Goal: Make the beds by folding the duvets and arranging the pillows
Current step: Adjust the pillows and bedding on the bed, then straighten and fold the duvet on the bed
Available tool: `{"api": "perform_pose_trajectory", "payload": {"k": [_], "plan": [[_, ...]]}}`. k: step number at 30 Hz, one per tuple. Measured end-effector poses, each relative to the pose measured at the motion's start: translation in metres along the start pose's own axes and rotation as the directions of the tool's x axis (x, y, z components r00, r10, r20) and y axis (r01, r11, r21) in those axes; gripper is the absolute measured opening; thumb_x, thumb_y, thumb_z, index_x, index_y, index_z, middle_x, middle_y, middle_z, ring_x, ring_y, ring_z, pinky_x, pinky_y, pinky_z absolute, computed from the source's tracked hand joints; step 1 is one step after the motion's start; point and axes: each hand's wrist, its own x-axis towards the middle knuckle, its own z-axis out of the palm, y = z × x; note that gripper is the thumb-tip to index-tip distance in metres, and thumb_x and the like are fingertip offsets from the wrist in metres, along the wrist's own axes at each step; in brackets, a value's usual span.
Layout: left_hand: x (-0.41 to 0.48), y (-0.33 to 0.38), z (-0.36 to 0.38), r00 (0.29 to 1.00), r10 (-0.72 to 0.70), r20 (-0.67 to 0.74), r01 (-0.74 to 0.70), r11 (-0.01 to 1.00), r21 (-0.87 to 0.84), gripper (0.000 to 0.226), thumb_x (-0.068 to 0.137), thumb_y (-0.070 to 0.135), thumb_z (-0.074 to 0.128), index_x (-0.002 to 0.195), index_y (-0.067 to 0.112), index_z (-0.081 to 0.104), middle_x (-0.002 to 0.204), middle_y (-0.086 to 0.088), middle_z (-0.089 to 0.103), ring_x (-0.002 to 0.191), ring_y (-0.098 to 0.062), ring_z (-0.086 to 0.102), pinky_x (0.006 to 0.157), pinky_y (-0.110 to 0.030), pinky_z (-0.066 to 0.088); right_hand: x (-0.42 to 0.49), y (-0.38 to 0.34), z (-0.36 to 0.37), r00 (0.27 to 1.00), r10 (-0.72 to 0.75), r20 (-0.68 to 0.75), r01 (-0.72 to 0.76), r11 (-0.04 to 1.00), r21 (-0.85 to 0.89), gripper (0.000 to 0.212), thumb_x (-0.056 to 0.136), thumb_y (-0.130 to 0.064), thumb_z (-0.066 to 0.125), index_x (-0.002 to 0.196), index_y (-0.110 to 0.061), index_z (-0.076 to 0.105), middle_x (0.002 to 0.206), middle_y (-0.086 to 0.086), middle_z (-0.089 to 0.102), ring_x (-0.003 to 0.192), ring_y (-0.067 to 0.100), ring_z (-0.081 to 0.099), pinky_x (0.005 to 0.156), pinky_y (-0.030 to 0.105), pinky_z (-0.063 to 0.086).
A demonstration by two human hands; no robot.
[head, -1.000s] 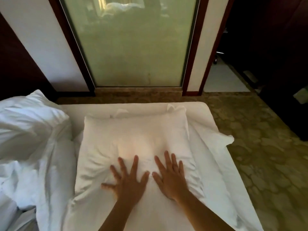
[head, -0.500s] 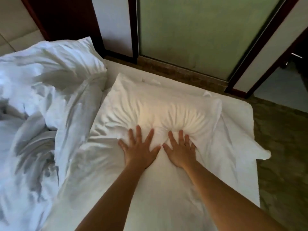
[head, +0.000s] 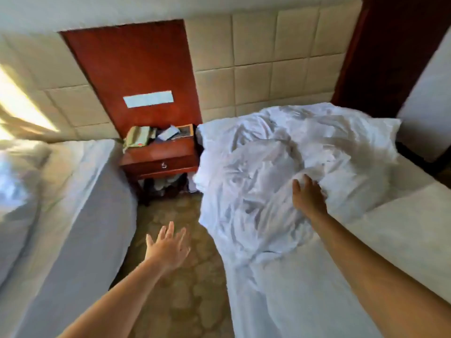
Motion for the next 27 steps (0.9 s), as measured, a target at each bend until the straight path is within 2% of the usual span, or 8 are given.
{"api": "perform_pose_trajectory", "payload": {"k": [2, 5, 9, 13, 16, 20, 24, 27], "plan": [[-0.037, -0.108, -0.008, 0.978, -0.211, 0.006, 0.21, 0.973, -0.093, 0.061, 0.096, 0.054, 0.032, 0.15, 0.032, 0.014, 0.159, -0.005, -0.005, 0.147, -0.026, 0.005, 0.115, -0.056, 0.011, -0.022, -0.092, 0.041, 0.978, -0.175, 0.112, 0.169, 0.984, 0.057, 0.052, 0.1, -0.035, 0.033, 0.145, -0.01, 0.03, 0.149, 0.021, 0.03, 0.135, 0.037, 0.031, 0.111, 0.042, 0.027], [-0.104, -0.257, 0.002, 0.912, -0.41, 0.007, 0.404, 0.895, -0.189, 0.059, 0.096, 0.054, 0.034, 0.149, 0.032, 0.019, 0.159, -0.008, -0.002, 0.145, -0.029, 0.014, 0.116, -0.046, 0.02, -0.076, -0.219, 0.099, 0.872, -0.414, 0.261, 0.403, 0.91, 0.094, 0.05, 0.1, -0.033, 0.037, 0.143, -0.007, 0.033, 0.143, 0.024, 0.038, 0.131, 0.038, 0.037, 0.107, 0.039, 0.031], [-0.207, -0.406, 0.026, 0.79, -0.613, -0.031, 0.571, 0.752, -0.329, 0.057, 0.096, 0.047, 0.042, 0.146, 0.025, 0.029, 0.157, -0.015, 0.011, 0.141, -0.028, 0.027, 0.114, -0.034, 0.026, -0.164, -0.373, 0.175, 0.702, -0.624, 0.343, 0.629, 0.769, 0.113, 0.049, 0.101, -0.036, 0.034, 0.139, -0.007, 0.039, 0.139, 0.023, 0.044, 0.127, 0.038, 0.041, 0.104, 0.038, 0.032], [-0.306, -0.512, 0.072, 0.653, -0.757, -0.013, 0.676, 0.59, -0.442, 0.051, 0.096, 0.042, 0.046, 0.142, 0.023, 0.037, 0.152, -0.014, 0.025, 0.137, -0.029, 0.033, 0.111, -0.033, 0.028, -0.278, -0.493, 0.263, 0.492, -0.777, 0.393, 0.773, 0.597, 0.213, 0.049, 0.1, -0.037, 0.034, 0.139, -0.007, 0.04, 0.143, 0.02, 0.04, 0.13, 0.035, 0.04, 0.105, 0.036, 0.031], [-0.367, -0.57, 0.11, 0.581, -0.814, 0.015, 0.721, 0.505, -0.474, 0.048, 0.095, 0.039, 0.046, 0.139, 0.02, 0.042, 0.147, -0.007, 0.037, 0.134, -0.026, 0.038, 0.111, -0.036, 0.03, -0.359, -0.541, 0.332, 0.329, -0.799, 0.503, 0.825, 0.503, 0.259, 0.055, 0.099, -0.043, 0.033, 0.144, -0.012, 0.033, 0.145, 0.021, 0.036, 0.128, 0.036, 0.042, 0.105, 0.038, 0.034], [-0.417, -0.62, 0.153, 0.428, -0.881, 0.202, 0.826, 0.292, -0.482, 0.058, 0.093, 0.042, 0.049, 0.143, 0.019, 0.034, 0.15, -0.01, 0.028, 0.136, -0.029, 0.034, 0.112, -0.038, 0.03, -0.422, -0.572, 0.419, 0.182, -0.749, 0.637, 0.879, 0.414, 0.237, 0.053, 0.099, -0.042, 0.032, 0.145, -0.015, 0.031, 0.148, 0.017, 0.031, 0.134, 0.034, 0.034, 0.109, 0.039, 0.029], [-0.425, -0.653, 0.183, 0.307, -0.899, 0.314, 0.855, 0.115, -0.506, 0.061, 0.093, 0.04, 0.05, 0.146, 0.016, 0.028, 0.153, -0.012, 0.019, 0.138, -0.028, 0.031, 0.113, -0.032, 0.027, -0.429, -0.594, 0.495, 0.112, -0.665, 0.738, 0.901, 0.381, 0.206, 0.048, 0.101, -0.031, 0.034, 0.142, -0.007, 0.035, 0.148, 0.017, 0.034, 0.137, 0.032, 0.03, 0.109, 0.035, 0.025], [-0.412, -0.673, 0.207, 0.226, -0.905, 0.359, 0.849, 0.002, -0.529, 0.066, 0.091, 0.042, 0.052, 0.146, 0.016, 0.029, 0.153, -0.013, 0.021, 0.14, -0.028, 0.027, 0.115, -0.034, 0.025, -0.413, -0.616, 0.547, 0.078, -0.605, 0.792, 0.925, 0.34, 0.169, 0.05, 0.101, -0.031, 0.034, 0.143, -0.003, 0.033, 0.149, 0.019, 0.033, 0.138, 0.032, 0.029, 0.11, 0.035, 0.025]]}}
